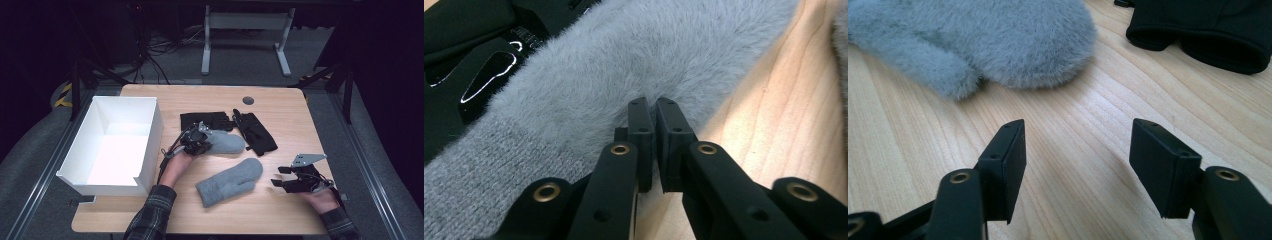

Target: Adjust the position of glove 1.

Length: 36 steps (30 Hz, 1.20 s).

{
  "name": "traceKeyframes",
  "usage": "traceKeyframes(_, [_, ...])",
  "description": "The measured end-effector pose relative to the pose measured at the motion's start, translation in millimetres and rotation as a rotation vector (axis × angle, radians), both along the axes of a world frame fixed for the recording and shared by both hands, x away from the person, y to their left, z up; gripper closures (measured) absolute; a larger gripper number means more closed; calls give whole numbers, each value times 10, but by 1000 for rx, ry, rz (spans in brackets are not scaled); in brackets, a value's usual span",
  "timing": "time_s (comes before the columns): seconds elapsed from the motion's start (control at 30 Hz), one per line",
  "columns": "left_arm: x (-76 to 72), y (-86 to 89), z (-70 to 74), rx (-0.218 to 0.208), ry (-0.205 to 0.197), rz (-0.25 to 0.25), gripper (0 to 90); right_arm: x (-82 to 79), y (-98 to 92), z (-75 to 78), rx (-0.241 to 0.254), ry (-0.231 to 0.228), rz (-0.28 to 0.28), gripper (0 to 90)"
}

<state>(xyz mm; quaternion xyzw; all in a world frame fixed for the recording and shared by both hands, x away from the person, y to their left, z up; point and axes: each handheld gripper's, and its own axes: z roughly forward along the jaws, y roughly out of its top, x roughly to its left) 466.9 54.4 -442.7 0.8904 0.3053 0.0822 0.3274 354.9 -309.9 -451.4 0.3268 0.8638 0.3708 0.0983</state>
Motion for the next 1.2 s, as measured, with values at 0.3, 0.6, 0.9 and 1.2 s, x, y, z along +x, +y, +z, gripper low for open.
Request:
traceKeyframes(0.3, [-194, -158, 84, -45, 41, 2, 866, 20, -52, -1, -2, 1, -20, 416])
traceKeyframes(0.6, [-353, -196, 118, -51, 7, -34, 692, 35, -79, -10, -7, 1, -24, 415])
traceKeyframes(0.9, [-30, 3, 258, -70, -36, 40, 659, 39, -79, -19, -18, 1, -25, 422])
traceKeyframes(1.2, [287, 6, 24, -44, 47, 47, 618, 37, -83, -20, -21, 1, -24, 427])
